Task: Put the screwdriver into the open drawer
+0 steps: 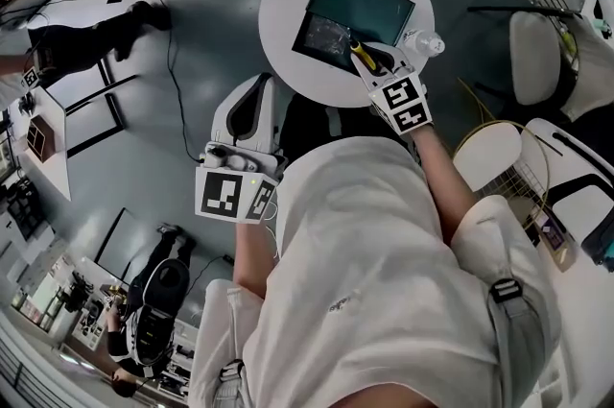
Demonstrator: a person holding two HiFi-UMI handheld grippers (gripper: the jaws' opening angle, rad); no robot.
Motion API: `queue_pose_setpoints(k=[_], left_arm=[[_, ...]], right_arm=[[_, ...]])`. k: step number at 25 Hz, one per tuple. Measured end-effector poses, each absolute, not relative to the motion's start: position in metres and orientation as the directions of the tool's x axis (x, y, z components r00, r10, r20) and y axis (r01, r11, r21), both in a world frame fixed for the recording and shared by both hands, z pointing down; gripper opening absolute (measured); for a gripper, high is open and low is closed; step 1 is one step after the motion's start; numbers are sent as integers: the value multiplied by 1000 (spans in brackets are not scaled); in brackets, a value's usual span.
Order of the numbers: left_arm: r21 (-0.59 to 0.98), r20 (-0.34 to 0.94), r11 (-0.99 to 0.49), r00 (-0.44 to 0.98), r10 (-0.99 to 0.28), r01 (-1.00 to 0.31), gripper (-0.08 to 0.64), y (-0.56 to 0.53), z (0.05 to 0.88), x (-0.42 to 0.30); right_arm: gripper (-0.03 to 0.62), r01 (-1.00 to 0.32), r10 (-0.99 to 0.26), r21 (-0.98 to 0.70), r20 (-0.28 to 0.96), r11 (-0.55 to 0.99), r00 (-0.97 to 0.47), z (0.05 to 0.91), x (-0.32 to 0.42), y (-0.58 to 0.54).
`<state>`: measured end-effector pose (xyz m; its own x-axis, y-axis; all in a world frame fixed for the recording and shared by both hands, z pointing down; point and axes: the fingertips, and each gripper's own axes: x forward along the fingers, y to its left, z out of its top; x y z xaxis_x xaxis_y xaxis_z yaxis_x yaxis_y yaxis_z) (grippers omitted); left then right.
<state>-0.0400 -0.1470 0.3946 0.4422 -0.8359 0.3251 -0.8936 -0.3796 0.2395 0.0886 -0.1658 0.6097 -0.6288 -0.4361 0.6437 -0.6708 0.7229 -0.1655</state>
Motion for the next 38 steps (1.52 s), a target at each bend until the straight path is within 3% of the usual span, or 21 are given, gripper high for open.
queue_pose_setpoints(k=[11, 26, 38], left_arm=[[242, 342, -380, 445, -828, -893, 11, -143, 401, -41], [227, 344, -372, 432, -834, -900, 11, -135, 399, -46], [205, 354, -378, 428, -832, -903, 11, -131, 399, -44]], right_arm=[[81, -663, -299, -241, 748, 709, -592, 686, 82, -154], [83, -729, -172, -158, 919, 666, -356, 765, 87, -154], [83, -747, -177, -79, 950, 660, -257, 783, 89, -166]])
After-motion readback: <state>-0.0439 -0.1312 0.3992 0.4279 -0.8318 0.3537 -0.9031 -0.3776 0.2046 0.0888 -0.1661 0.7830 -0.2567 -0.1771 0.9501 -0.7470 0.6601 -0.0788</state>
